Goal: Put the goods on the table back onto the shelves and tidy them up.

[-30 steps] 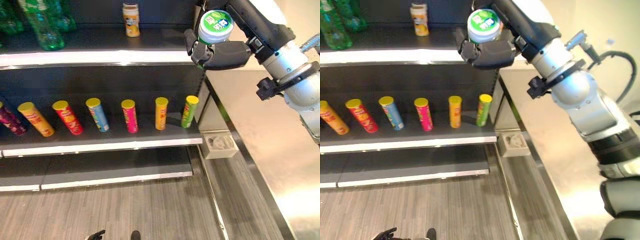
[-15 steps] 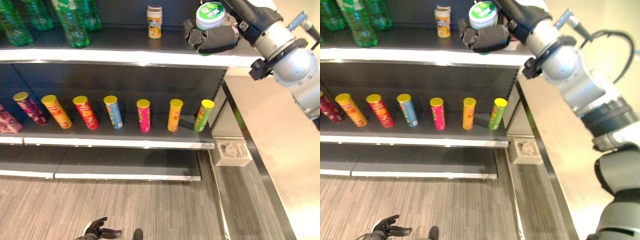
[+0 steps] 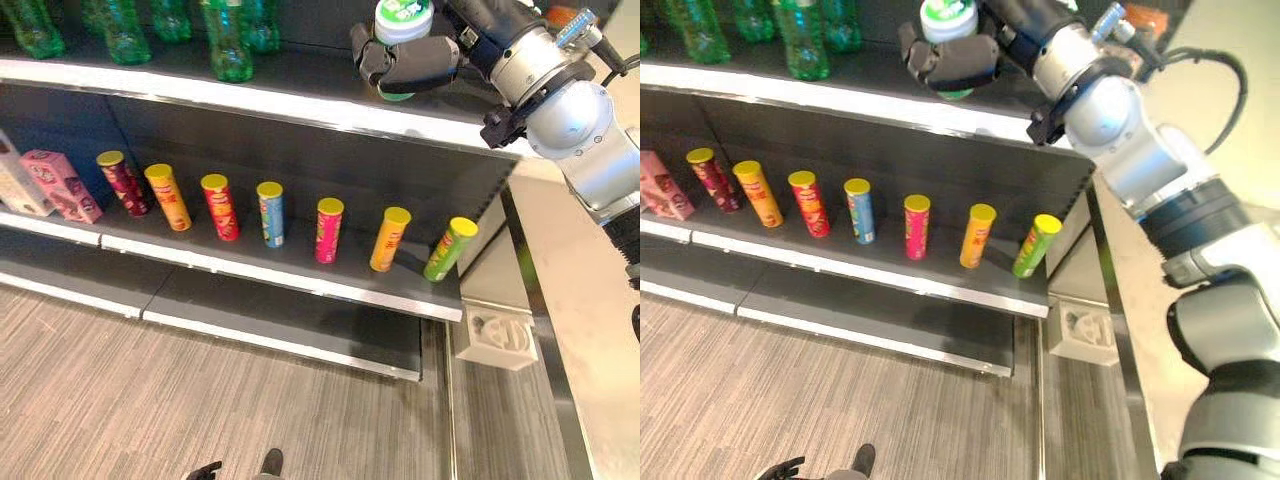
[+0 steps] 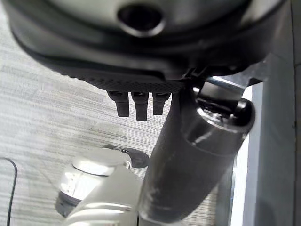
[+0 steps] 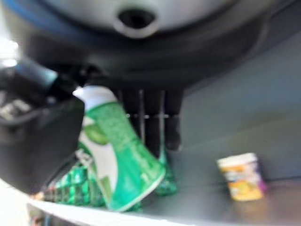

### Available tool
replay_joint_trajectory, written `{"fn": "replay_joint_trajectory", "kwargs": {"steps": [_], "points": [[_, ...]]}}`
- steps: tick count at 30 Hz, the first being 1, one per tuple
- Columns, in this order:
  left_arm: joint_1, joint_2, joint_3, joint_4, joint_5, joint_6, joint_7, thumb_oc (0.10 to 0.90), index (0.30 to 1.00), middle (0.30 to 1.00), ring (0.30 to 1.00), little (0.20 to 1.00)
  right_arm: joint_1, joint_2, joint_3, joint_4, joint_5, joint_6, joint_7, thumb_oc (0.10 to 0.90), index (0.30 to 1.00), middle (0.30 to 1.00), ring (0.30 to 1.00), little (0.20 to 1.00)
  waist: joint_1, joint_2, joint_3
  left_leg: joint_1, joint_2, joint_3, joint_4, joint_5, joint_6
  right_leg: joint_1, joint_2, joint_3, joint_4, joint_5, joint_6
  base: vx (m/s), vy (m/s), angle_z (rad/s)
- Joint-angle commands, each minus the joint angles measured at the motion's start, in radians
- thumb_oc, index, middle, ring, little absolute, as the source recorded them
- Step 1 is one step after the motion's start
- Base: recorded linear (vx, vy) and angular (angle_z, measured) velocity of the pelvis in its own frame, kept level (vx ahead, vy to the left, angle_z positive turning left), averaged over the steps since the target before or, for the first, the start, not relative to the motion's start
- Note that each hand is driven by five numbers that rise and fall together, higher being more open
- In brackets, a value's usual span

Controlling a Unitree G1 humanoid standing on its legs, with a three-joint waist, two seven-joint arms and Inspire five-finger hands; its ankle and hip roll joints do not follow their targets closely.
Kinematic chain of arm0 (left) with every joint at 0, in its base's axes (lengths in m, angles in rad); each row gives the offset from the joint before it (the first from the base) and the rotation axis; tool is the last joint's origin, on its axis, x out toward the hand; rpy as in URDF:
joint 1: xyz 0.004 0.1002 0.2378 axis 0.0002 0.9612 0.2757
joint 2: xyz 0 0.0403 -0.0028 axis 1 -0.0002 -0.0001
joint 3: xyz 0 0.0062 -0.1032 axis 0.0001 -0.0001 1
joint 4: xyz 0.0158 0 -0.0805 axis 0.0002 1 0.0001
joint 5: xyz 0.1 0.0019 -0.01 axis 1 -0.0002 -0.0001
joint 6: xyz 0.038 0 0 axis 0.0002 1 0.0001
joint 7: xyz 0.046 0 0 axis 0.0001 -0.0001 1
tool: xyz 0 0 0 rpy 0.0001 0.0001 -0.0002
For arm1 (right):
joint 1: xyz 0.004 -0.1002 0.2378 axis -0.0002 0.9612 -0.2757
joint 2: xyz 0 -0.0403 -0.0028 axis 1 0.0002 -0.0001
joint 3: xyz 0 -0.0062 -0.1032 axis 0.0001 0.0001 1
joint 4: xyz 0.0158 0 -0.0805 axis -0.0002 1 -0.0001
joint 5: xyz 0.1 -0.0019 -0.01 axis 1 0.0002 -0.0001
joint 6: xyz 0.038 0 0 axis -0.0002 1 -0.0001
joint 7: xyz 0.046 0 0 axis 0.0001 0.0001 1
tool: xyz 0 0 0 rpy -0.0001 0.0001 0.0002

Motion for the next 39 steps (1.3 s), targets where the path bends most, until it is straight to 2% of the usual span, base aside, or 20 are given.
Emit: {"fn": "replay_joint_trajectory", "kwargs": {"steps": [1, 9, 16, 20, 30, 39], "points": [[-0.063, 0.057, -0.030, 0.030, -0.034, -0.029, 0.019, 0.800, 0.900, 0.900, 0.900, 0.900, -0.158, 0.005, -0.039, 0.127, -0.015, 0.022, -0.084, 0.400, 0.300, 0.300, 0.300, 0.300, 0.019, -0.091, -0.058, 0.057, -0.022, 0.078, 0.013, -0.140, -0.062, -0.045, -0.064, -0.023, 0.018, -0.029, 0.066, 0.00, -0.009, 0.40], [-0.063, 0.053, -0.058, 0.028, -0.051, -0.031, 0.025, 0.800, 0.900, 0.900, 0.900, 0.900, -0.151, 0.041, -0.086, 0.410, -0.023, 0.059, -0.130, 0.400, 0.300, 0.300, 0.300, 0.300, 0.054, -0.092, -0.049, 0.029, -0.035, 0.046, 0.013, -0.132, -0.068, -0.040, -0.087, -0.087, 0.031, -0.031, 0.066, 0.01, -0.012, 0.30], [-0.059, 0.050, -0.083, 0.022, -0.048, -0.028, 0.022, 0.800, 0.900, 0.900, 0.900, 0.900, -0.120, 0.038, -0.138, 0.571, -0.004, 0.078, -0.146, 0.400, 0.300, 0.300, 0.300, 0.300, 0.075, -0.088, -0.052, 0.020, -0.047, 0.027, 0.011, -0.131, -0.072, -0.023, -0.099, -0.132, 0.033, -0.036, 0.067, 0.03, -0.003, 0.23], [-0.057, 0.052, -0.081, 0.018, -0.049, -0.029, 0.023, 0.800, 0.900, 0.900, 0.900, 0.900, -0.110, 0.028, -0.142, 0.574, -0.005, 0.080, -0.147, 0.400, 0.300, 0.300, 0.300, 0.300, 0.078, -0.087, -0.048, 0.013, -0.049, 0.023, 0.011, -0.129, -0.071, -0.029, -0.101, -0.134, 0.033, -0.036, 0.068, 0.01, 0.009, 0.11], [-0.062, 0.057, -0.086, 0.010, -0.065, -0.026, 0.023, 0.800, 0.900, 0.900, 0.900, 0.900, -0.112, 0.068, -0.119, 0.531, -0.008, 0.082, -0.138, 0.400, 0.300, 0.300, 0.300, 0.300, 0.075, -0.092, -0.043, 0.012, -0.050, 0.034, 0.011, -0.132, -0.063, -0.041, -0.102, -0.111, 0.031, -0.033, 0.069, 0.00, 0.000, 0.00], [-0.074, 0.058, -0.097, 0.005, -0.063, -0.025, 0.021, 0.800, 0.900, 0.900, 0.900, 0.900, -0.098, 0.063, -0.129, 0.550, -0.021, 0.088, -0.140, 0.400, 0.300, 0.300, 0.300, 0.300, 0.078, -0.097, -0.034, -0.001, -0.052, 0.025, 0.012, -0.131, -0.066, -0.042, -0.107, -0.131, 0.040, -0.036, 0.069, 0.00, 0.009, 0.02]]}}
